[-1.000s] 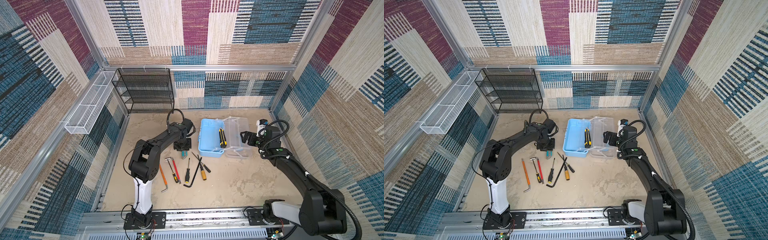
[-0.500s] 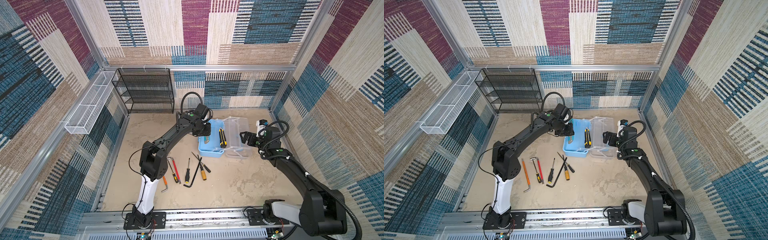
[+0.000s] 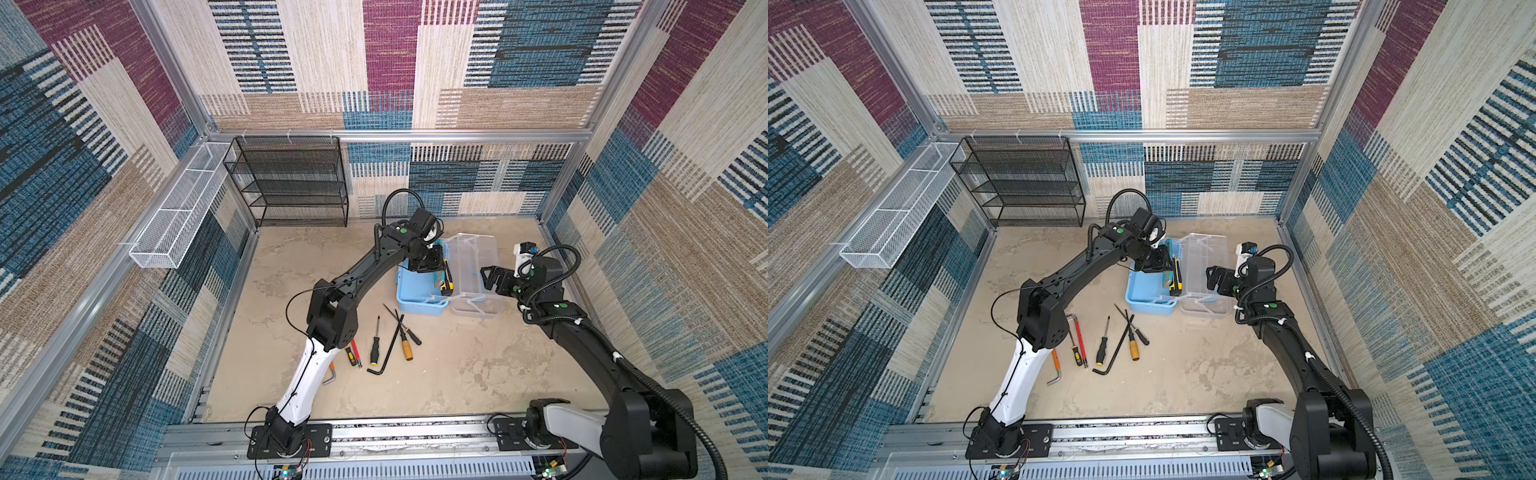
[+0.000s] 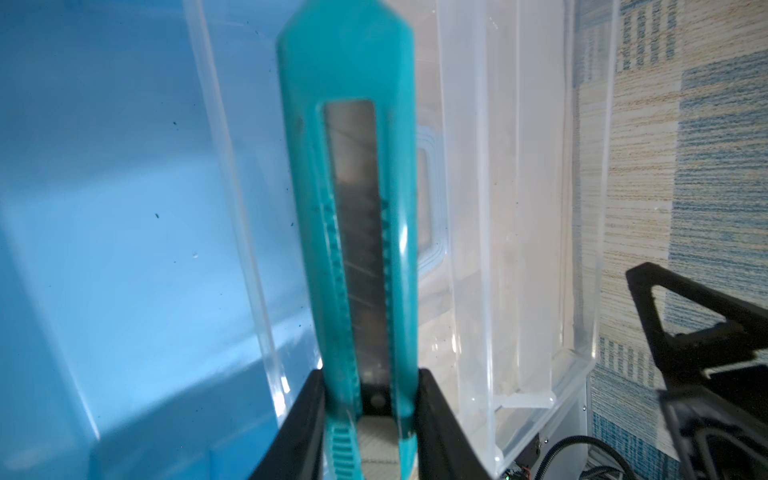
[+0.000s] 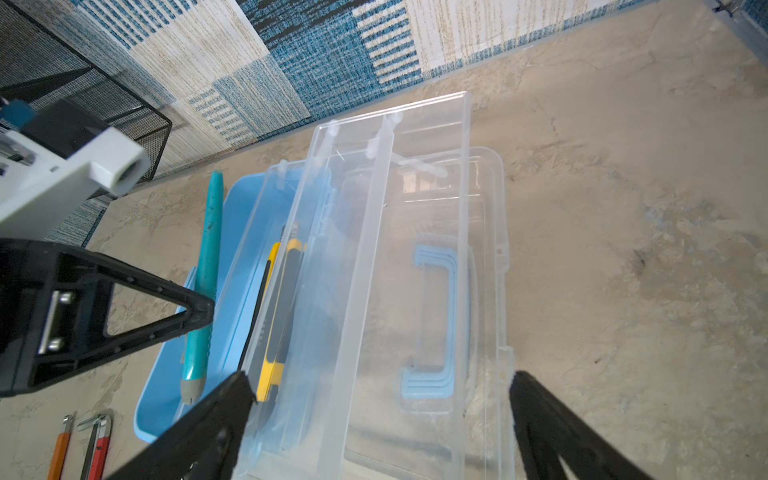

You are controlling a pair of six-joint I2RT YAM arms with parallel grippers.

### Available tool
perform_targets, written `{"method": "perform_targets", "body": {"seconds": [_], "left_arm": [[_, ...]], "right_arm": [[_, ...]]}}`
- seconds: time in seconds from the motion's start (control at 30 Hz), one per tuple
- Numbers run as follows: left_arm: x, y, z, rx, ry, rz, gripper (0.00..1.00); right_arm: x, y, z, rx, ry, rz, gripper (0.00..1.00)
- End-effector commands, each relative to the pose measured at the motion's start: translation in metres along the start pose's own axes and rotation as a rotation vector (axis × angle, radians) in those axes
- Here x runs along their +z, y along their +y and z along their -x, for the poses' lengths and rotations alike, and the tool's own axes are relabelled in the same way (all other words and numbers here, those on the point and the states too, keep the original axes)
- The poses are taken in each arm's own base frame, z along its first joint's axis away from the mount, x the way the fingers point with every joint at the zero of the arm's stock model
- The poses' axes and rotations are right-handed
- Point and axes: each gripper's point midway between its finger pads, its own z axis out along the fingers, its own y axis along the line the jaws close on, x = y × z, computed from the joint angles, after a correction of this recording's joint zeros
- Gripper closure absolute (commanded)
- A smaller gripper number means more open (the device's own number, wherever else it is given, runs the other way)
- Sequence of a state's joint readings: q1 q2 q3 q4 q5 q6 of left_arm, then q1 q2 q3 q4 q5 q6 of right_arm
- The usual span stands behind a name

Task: Pack the tool kit
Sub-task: 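Lift the teal knife with the left gripper and carry it over the box, then lower the teal knife beside the yellow knife and open the left gripper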

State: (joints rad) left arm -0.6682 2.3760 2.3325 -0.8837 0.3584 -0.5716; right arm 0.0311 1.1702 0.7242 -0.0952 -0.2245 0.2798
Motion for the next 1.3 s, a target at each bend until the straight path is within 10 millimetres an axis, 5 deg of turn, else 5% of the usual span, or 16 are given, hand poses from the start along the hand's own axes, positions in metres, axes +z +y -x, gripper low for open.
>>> {"method": "perform_targets", "body": {"seconds": [0.0, 0.17, 0.47, 1.03, 1.27], "left_arm": [[0.004, 0.002, -0.005, -0.018, 0.022, -0.004, 0.82], [0.006, 0.008, -0.008, -0.024, 0.026, 0.02, 0.73], [0.004, 0.009, -0.01, -0.023, 0.029, 0.025, 0.44], [-0.025, 0.001, -0.003, 0.022, -0.029, 0.032, 0.41], [-0.037, 0.014, -0.008, 0.036, -0.043, 0.086, 0.36]], "right_arm": [[-0.001, 0.001, 0.007, 0.006, -0.027, 0.003, 0.02], [-0.001, 0.001, 0.006, 0.005, -0.027, 0.001, 0.02], [-0.002, 0.001, 0.008, 0.006, -0.029, 0.0, 0.02], [-0.004, 0.006, 0.014, 0.002, -0.033, 0.012, 0.03], [-0.004, 0.009, 0.015, 0.003, -0.03, 0.029, 0.03]]}}
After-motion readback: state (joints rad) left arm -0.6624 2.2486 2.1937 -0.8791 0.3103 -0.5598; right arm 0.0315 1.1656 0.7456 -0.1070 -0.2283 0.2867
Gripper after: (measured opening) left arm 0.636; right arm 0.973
